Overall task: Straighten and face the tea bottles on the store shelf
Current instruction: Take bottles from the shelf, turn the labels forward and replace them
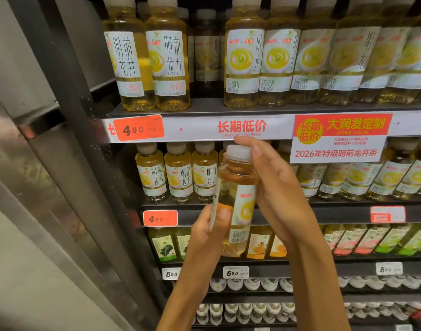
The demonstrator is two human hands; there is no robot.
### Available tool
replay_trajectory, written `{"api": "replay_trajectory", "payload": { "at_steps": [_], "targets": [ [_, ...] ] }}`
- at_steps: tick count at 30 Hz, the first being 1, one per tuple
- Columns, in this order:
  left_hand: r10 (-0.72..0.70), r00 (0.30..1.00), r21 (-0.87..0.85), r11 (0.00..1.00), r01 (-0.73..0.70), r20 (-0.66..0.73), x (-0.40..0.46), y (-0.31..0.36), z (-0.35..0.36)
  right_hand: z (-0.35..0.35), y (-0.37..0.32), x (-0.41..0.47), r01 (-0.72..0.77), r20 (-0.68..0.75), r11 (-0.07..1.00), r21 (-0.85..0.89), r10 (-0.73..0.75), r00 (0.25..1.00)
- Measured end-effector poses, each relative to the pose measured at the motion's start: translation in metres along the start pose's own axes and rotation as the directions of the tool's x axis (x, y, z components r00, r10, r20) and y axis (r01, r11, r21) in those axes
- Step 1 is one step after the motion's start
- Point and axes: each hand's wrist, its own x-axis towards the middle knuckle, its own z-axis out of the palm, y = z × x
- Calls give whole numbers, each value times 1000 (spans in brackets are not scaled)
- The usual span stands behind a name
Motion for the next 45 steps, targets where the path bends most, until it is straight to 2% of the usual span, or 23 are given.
{"api": "replay_trajectory", "payload": {
  "at_steps": [4,8,12,14,17,23,27,29,32,39,45],
  "targets": [
    [-82,994,-201,975,95,72,1,0,-6,0,2,3,-48,59,995,83,44,997],
    [-67,985,-307,945,114,160,7,5,-6,6,-1,10,-63,126,974,219,36,991],
    [-15,999,-98,995,17,29,16,19,-6,10,-12,22,31,73,979,202,-47,996],
    [91,995,-23,995,-92,-48,23,30,-6,12,-22,30,123,42,984,125,-129,991],
    [263,964,40,964,-261,-32,35,52,-2,17,-39,41,242,19,966,94,-245,969],
    [399,915,165,900,-404,65,64,90,4,24,-74,65,434,-9,896,96,-436,900],
    [490,872,240,845,-478,11,82,110,3,28,-92,83,484,-24,871,88,-484,875],
    [556,829,297,802,-519,-54,88,114,-1,29,-96,90,526,-32,850,1,-526,850],
    [618,766,366,764,-532,-177,98,116,-8,34,-97,101,576,-8,812,-96,-579,815],
    [682,672,500,706,-501,-288,105,107,-6,41,-88,123,543,31,831,-123,-544,839],
    [689,637,543,701,-463,-346,108,107,-4,45,-87,135,554,31,782,-285,-570,821]
  ]
}}
